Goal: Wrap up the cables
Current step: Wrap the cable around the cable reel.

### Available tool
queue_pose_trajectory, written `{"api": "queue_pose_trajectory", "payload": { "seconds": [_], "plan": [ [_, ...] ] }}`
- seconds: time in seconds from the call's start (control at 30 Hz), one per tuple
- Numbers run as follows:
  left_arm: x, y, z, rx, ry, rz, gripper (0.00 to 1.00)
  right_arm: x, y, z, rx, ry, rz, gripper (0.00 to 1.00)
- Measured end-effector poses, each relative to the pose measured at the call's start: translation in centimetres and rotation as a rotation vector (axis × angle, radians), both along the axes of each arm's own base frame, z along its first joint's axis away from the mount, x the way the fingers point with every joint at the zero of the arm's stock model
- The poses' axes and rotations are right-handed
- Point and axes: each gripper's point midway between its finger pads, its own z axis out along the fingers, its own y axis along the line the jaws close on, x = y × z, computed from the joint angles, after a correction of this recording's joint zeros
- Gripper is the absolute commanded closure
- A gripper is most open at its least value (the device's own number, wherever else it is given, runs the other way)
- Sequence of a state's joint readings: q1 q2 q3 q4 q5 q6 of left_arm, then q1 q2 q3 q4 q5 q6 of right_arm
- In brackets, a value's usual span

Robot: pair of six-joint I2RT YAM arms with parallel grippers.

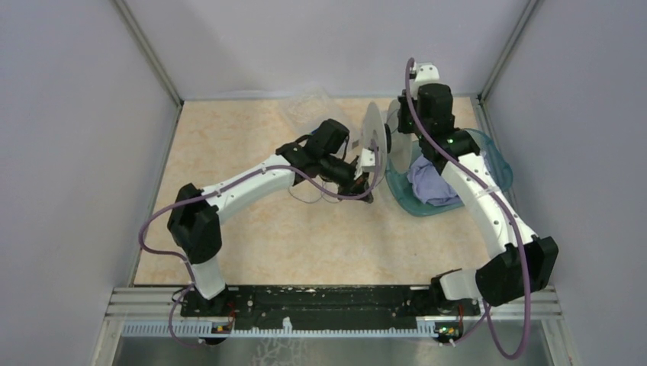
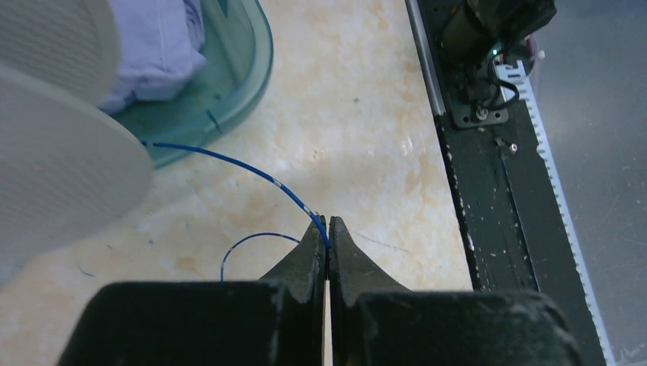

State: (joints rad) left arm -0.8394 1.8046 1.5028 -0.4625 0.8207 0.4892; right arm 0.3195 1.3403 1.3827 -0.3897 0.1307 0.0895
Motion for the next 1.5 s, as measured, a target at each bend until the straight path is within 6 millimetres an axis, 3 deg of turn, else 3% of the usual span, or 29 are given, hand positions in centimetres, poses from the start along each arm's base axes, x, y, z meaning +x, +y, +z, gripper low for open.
{"api": "queue_pose_trajectory", "payload": {
  "seconds": [0.27,0.37,0.63,0.93,1.23,1.33,1.5],
  "plan": [
    [2.0,-1.7,6.8,-0.09,-0.066,0.066,1.0,-0.1,1.3,-2.7,-0.066,0.005,0.03,1.0],
    [3.2,-1.7,8.0,-0.095,-0.081,0.123,1.0,-0.7,1.9,-4.2,-0.088,0.023,0.064,1.0],
    [6.3,0.1,7.8,-0.059,-0.061,0.255,1.0,-2.6,2.3,-4.7,-0.117,-0.01,0.155,1.0],
    [9.9,2.5,8.8,-0.076,-0.053,0.356,0.99,-4.1,4.6,-4.4,-0.138,-0.046,0.336,1.0],
    [10.8,3.8,8.7,-0.084,0.022,0.381,0.94,-4.6,5.5,-3.8,-0.159,-0.082,0.418,1.0],
    [11.8,4.7,8.0,-0.075,0.028,0.411,0.9,-5.0,5.6,-4.3,-0.16,-0.062,0.437,1.0],
    [15.3,8.7,5.2,-0.016,0.042,0.551,0.83,-6.4,5.8,-4.9,-0.143,-0.003,0.479,1.0]
  ]
}}
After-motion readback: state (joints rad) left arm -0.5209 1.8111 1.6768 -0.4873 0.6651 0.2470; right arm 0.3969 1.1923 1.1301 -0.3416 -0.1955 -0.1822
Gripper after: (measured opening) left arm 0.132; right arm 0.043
